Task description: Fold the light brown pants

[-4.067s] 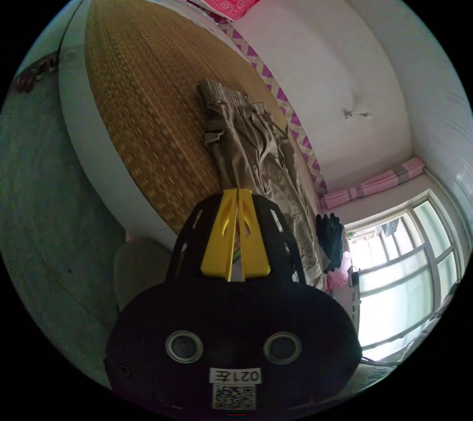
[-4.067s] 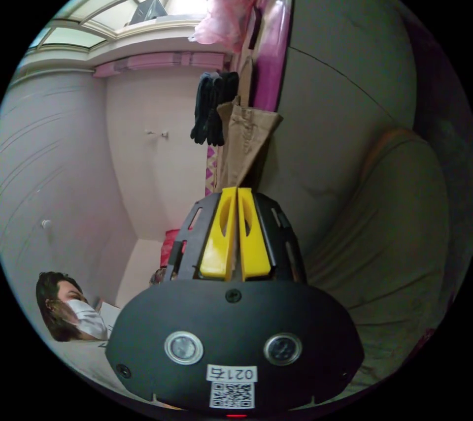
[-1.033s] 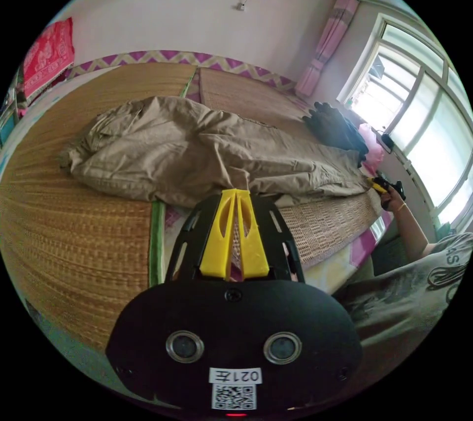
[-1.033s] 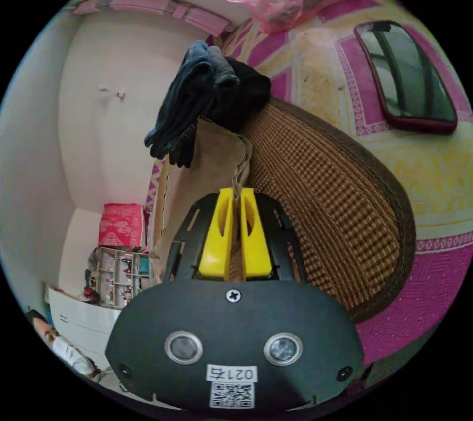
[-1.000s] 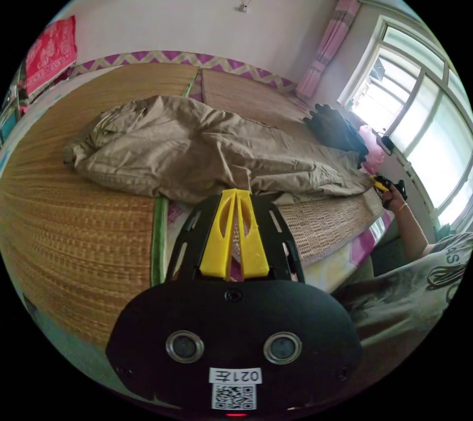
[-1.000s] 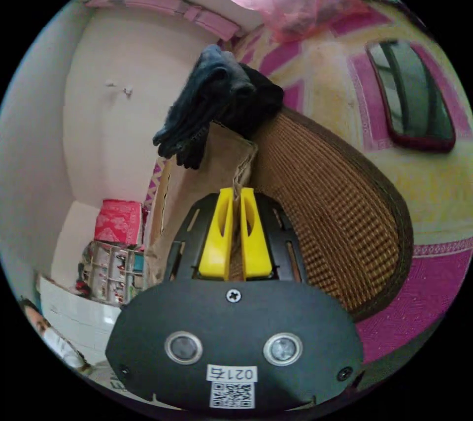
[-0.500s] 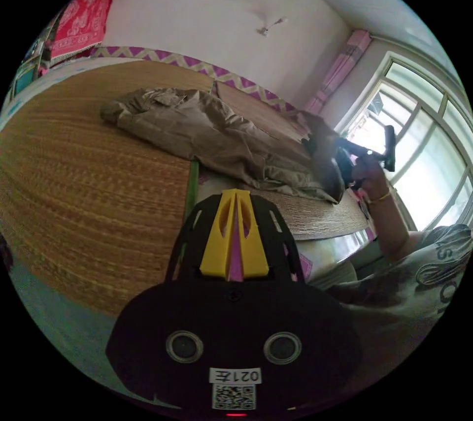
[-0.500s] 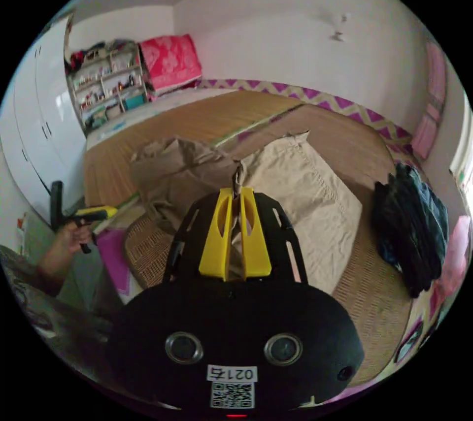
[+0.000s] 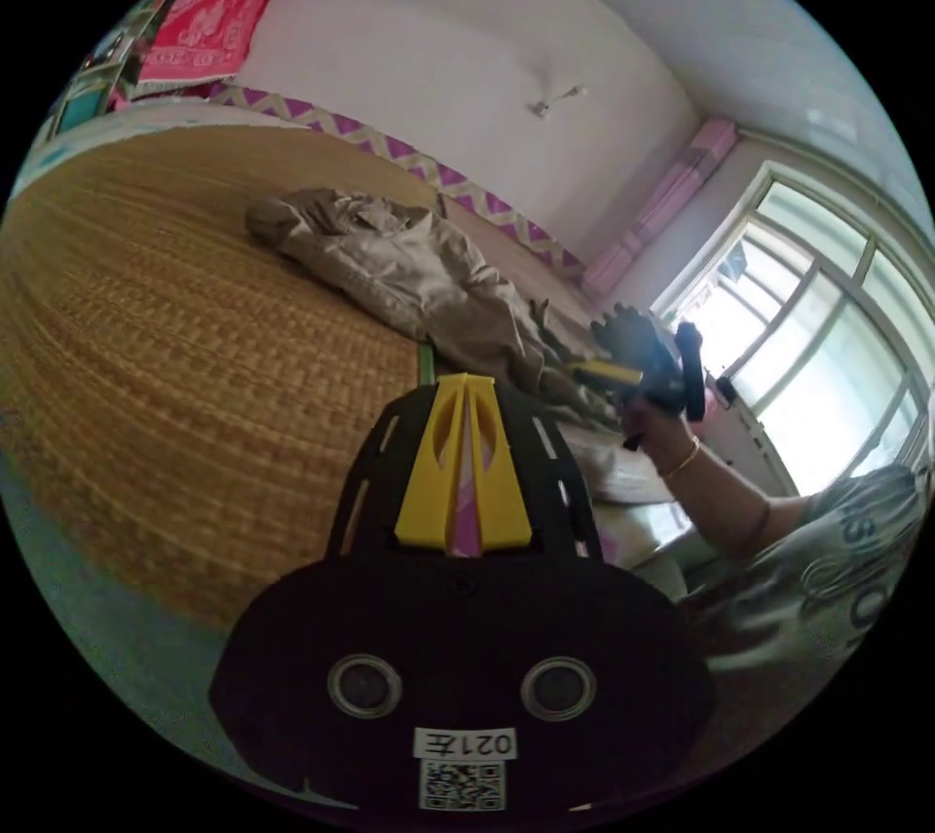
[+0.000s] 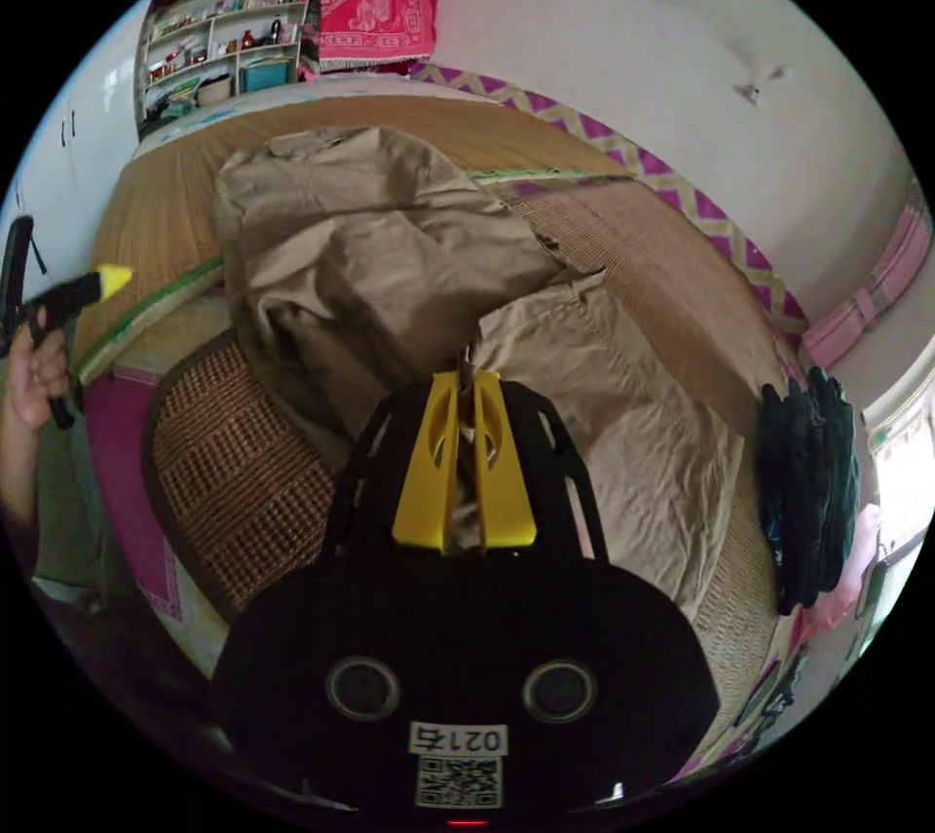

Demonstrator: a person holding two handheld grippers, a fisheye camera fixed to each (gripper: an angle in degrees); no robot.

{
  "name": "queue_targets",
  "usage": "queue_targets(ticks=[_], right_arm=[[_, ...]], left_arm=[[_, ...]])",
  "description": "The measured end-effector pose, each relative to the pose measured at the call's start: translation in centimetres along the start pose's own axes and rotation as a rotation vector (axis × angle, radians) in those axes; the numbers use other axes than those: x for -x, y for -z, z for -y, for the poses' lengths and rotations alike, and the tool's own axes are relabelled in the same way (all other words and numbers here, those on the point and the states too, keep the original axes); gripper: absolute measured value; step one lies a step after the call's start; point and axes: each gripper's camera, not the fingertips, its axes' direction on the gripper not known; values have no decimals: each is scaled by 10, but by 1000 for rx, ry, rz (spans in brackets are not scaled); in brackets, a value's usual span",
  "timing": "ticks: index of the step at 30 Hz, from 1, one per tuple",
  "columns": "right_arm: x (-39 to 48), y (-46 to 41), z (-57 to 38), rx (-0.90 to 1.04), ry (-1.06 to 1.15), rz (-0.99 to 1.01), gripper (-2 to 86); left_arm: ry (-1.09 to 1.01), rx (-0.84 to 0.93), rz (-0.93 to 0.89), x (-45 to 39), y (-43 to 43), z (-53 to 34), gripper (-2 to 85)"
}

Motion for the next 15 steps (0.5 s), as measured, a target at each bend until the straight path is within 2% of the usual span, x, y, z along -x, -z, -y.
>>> queue_targets(ticks=[3,5,7,11,15], right_arm=[[-14,-6,-4,15,-58,72,36],[-54,15,-16,-32,-159,312,74],[-82,37,-33,-88,-218,392,87],[-131,80,-86,-151,-285,390,90],[-170,99,-143,-182,-363,433,85]], left_arm=[[133,-48,-46,26,-1,25,36],[234,-85,-58,50,0,44,91],[324,-106,-29,71,-1,56,111],[497,-98,68,126,-19,78,124],[593,-114,38,151,-38,89,114]])
